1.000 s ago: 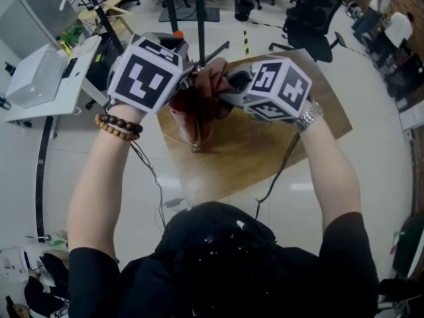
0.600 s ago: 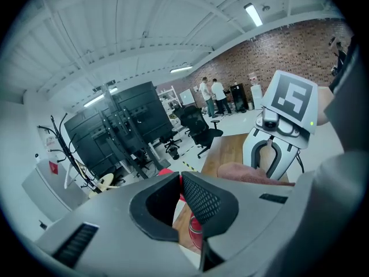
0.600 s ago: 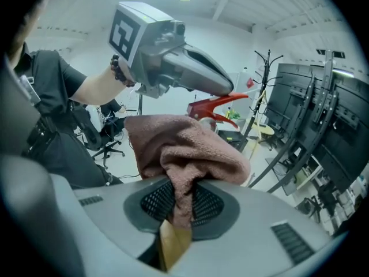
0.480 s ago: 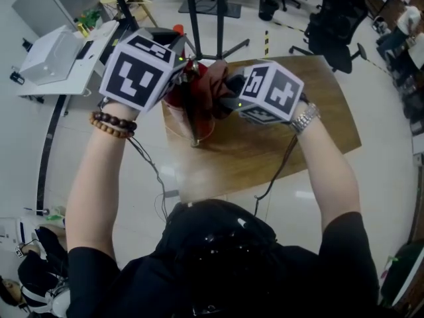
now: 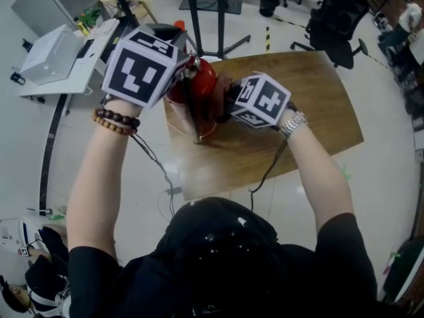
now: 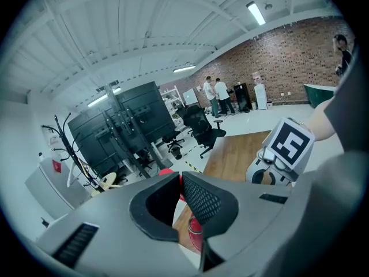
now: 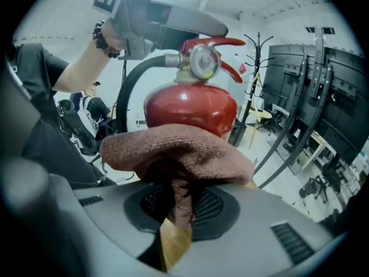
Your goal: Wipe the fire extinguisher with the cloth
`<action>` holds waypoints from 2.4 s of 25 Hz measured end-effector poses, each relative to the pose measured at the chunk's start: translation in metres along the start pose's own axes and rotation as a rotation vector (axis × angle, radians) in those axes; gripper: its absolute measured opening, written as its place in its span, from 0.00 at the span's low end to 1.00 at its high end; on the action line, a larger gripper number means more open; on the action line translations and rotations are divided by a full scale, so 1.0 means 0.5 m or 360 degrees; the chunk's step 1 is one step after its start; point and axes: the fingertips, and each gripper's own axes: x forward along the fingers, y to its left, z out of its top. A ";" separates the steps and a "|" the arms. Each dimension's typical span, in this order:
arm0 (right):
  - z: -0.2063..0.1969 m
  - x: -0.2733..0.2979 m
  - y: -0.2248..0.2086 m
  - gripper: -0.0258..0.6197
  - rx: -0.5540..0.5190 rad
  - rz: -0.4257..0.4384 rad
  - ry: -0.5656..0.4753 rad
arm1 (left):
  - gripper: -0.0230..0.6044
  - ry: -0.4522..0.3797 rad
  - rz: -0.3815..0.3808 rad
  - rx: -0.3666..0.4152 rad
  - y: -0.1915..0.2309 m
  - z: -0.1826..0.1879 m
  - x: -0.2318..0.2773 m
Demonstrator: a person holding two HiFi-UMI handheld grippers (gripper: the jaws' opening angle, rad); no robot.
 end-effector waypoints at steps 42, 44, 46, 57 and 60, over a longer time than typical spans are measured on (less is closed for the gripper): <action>-0.276 0.283 -0.006 0.16 0.0468 -0.0208 0.0146 | 0.04 -0.0104 -0.0057 -0.0025 -0.022 0.009 -0.001; -0.276 0.292 -0.007 0.16 0.0444 -0.0163 0.0148 | 0.04 -0.0101 -0.0045 -0.0053 -0.018 0.008 -0.001; -0.277 0.304 -0.010 0.16 0.0413 -0.0125 0.0162 | 0.04 -0.0092 -0.0052 -0.0088 -0.015 0.004 -0.001; -0.290 0.332 -0.014 0.16 0.0244 0.0054 0.0229 | 0.07 -0.0064 0.0011 -0.0413 0.011 0.005 -0.012; -0.299 0.337 -0.016 0.16 0.0224 0.0092 0.0228 | 0.08 -0.0086 0.0022 -0.0524 0.012 0.006 -0.011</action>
